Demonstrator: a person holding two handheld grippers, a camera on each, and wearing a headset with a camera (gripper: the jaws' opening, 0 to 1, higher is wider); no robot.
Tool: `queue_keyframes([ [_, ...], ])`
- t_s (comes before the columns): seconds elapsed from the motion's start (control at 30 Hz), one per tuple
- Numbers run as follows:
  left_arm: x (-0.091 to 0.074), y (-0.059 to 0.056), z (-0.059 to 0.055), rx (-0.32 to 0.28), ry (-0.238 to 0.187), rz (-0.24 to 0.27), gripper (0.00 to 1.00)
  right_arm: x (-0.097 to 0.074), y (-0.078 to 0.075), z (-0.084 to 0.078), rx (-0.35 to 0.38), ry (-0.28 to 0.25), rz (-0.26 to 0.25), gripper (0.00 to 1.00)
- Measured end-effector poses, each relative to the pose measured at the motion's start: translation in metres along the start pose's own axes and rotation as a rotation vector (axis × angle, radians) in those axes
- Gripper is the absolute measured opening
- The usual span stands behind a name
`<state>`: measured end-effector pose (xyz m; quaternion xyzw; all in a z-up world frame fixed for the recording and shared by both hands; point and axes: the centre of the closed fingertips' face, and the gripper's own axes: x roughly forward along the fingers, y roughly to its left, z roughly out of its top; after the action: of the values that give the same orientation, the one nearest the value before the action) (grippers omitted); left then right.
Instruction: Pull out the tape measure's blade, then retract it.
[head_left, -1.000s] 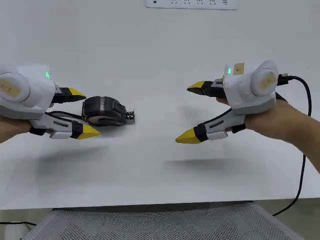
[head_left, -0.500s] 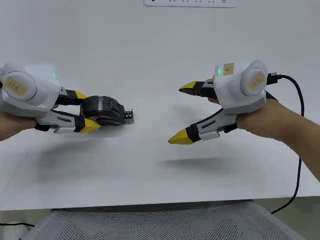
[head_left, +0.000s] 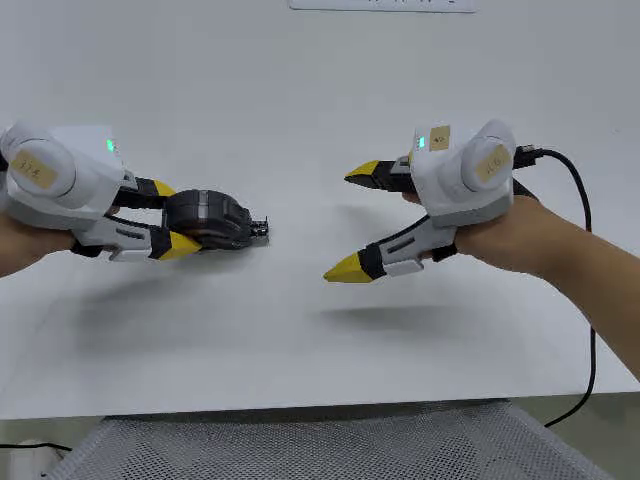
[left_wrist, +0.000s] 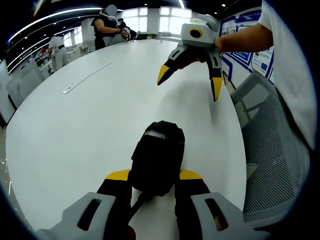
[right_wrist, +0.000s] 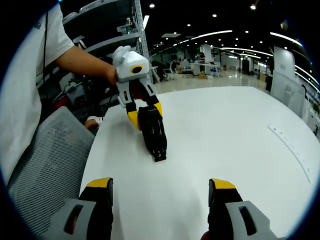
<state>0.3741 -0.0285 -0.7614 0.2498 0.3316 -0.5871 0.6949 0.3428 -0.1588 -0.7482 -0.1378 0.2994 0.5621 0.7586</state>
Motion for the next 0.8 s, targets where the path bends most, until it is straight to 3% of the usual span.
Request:
queue_keyframes([
  [0.1, 0.0, 0.0, 0.0, 0.004, 0.003, 0.0, 0.28, 0.008, -0.002, 0.004, -0.048, -0.011, -0.012, 0.74],
  [0.37, 0.001, 0.001, 0.0, 0.008, 0.003, 0.0, 0.27, 0.034, -0.001, 0.01, -0.058, -0.023, 0.001, 0.63],
  [0.43, 0.001, 0.001, 0.0, 0.011, 0.004, 0.001, 0.27, 0.037, -0.002, 0.014, -0.099, -0.034, -0.011, 0.57],
  [0.5, 0.002, 0.001, 0.0, 0.009, 0.003, 0.0, 0.27, 0.042, 0.0, 0.013, -0.07, -0.029, 0.008, 0.55],
  [0.8, 0.002, 0.002, -0.001, 0.007, 0.0, -0.001, 0.27, 0.06, -0.005, 0.013, -0.1, -0.024, 0.016, 0.45],
])
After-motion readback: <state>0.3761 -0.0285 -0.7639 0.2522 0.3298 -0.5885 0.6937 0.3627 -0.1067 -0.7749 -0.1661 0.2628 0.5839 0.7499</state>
